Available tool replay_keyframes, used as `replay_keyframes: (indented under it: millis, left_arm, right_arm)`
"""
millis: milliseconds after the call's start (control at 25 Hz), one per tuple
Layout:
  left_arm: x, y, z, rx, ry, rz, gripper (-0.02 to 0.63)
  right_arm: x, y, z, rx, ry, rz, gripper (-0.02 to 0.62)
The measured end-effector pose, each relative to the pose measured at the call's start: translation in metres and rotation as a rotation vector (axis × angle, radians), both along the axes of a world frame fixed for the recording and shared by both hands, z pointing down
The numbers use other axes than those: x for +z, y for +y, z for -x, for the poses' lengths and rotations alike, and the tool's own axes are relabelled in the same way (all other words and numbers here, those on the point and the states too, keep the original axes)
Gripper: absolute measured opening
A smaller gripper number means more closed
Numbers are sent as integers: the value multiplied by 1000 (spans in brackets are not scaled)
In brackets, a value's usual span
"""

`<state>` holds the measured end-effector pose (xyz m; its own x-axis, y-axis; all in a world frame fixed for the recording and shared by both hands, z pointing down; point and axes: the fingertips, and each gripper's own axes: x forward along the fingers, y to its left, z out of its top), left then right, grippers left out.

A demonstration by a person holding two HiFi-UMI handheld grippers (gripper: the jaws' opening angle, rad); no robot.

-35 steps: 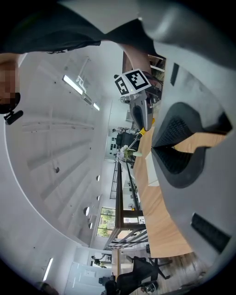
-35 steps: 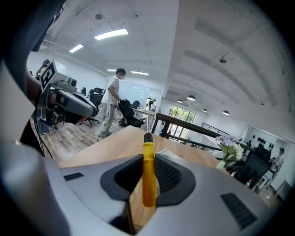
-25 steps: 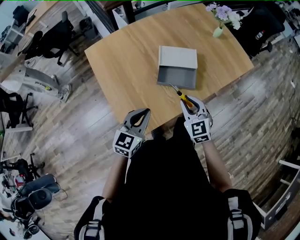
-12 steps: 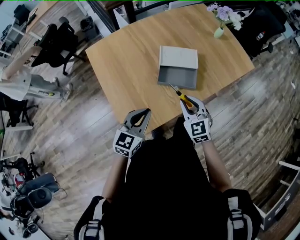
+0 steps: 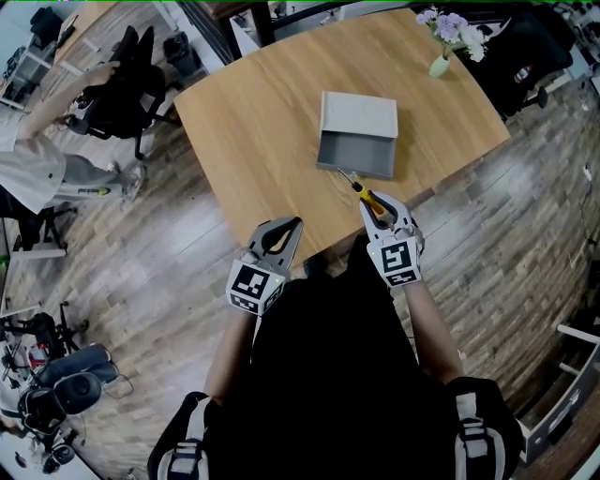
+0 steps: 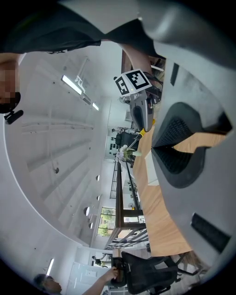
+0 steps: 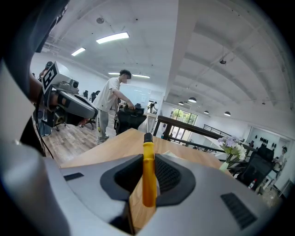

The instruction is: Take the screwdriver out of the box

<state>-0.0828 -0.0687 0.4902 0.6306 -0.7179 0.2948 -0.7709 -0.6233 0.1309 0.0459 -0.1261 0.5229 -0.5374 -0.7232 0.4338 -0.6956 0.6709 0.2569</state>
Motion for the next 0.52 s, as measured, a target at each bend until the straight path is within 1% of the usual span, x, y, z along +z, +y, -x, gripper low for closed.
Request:
replay_keyframes:
  millis: [360, 520]
  left_arm:
    - [1, 4, 9, -33, -4, 7, 21]
    - [4, 7, 15, -54, 0, 25, 21]
  right_arm:
    - [3, -5, 1, -5, -3, -2, 92]
    - [-1, -10, 9, -38, 10, -18, 92]
